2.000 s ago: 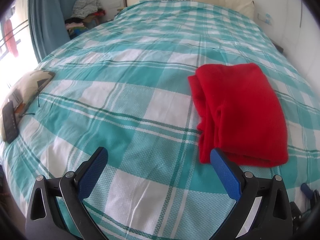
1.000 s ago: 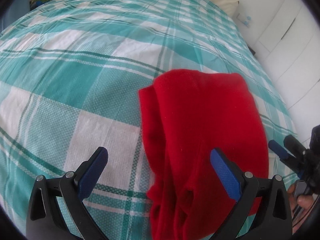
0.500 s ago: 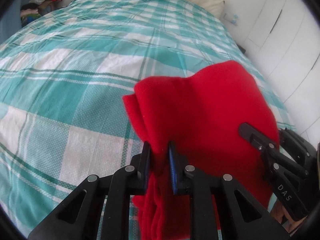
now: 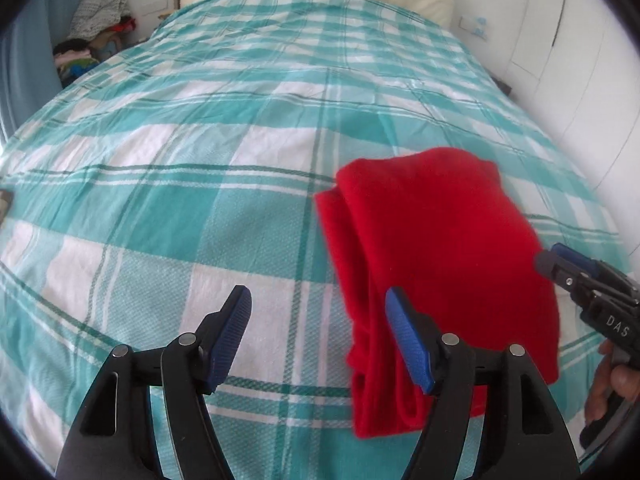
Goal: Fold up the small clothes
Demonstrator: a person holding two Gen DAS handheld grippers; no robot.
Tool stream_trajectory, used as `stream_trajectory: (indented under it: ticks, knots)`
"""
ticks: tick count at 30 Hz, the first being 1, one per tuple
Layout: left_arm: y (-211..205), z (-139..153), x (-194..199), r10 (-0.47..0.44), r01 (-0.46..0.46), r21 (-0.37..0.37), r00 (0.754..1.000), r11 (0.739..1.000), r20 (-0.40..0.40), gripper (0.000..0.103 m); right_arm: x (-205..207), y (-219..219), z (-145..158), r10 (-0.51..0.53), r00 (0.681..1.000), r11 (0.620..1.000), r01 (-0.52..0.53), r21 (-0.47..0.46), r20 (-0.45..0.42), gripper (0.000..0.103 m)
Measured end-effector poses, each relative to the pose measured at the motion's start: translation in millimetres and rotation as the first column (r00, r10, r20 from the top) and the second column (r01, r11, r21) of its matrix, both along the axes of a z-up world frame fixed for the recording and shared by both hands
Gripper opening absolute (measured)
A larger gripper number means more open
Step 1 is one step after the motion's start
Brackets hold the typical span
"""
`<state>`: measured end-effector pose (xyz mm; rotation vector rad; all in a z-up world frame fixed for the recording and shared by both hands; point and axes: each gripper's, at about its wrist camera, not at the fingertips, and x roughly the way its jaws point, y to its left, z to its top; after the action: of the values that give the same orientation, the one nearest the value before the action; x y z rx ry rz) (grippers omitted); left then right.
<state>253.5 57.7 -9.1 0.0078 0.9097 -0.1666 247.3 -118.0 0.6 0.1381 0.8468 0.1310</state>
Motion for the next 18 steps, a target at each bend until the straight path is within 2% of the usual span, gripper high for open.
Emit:
stream_trajectory:
  ticks: [1,2,3,5,6,8,11,14,16,18]
  knots:
    - [-0.7,6.7,-8.8,-0.002,0.000,0.033,0.999,0.999,0.037,0.082,-9.7,-10.5,-3.0,-0.018,1.000,1.000,0.018,-0.008,-0.002,0.054]
    - [-1.6,15.3,-18.3,-0.003,-0.002,0.061,0.996,0.998,0.085,0.088,-19.8,-20.2,-3.5,-0.031,1.000,0.999,0.031,-0.017,0.002,0.061]
    - [-2.8,25.0,-29.6,0.001,-0.013,0.085,0.990,0.996,0.139,0.099,-30.3,-28.6,-1.4,-0.039,0.999,0.999,0.040,-0.026,0.012,0.065]
    - [-7.3,44.0,-54.7,0.004,-0.034,0.112,0.967,0.993,0.253,0.103,-54.5,-40.7,8.8,-0.040,0.999,0.998,0.041,-0.052,0.036,0.081]
    - [-10.8,51.4,-66.1,0.000,-0.038,0.122,0.955,0.992,0.296,0.103,-66.7,-44.5,15.3,-0.036,0.998,0.996,0.040,-0.076,0.047,0.085]
    - [-19.1,60.1,-86.8,0.013,-0.070,0.159,0.943,0.985,0.332,0.103,-92.1,-48.4,29.6,-0.023,0.997,0.992,0.032,-0.126,0.074,0.092]
    - [-27.4,62.0,-114.8,0.052,-0.121,0.188,0.941,0.975,0.335,0.103,-128.2,-50.1,45.5,-0.004,0.995,0.984,0.021,-0.179,0.096,0.098]
    - [-29.6,53.9,-139.4,0.050,-0.110,0.174,0.947,0.978,0.317,0.103,-158.8,-46.4,47.6,0.012,0.994,0.979,0.011,-0.202,0.109,0.102]
    - [-27.5,43.1,-147.8,0.053,-0.092,0.151,0.969,0.984,0.242,0.103,-175.0,-43.4,39.6,0.000,0.994,0.980,0.022,-0.197,0.110,0.102]
    - [-27.6,32.9,-150.3,0.051,-0.074,0.144,0.986,0.987,0.156,0.103,-182.4,-39.1,28.9,-0.012,0.998,0.988,0.021,-0.152,0.060,0.102]
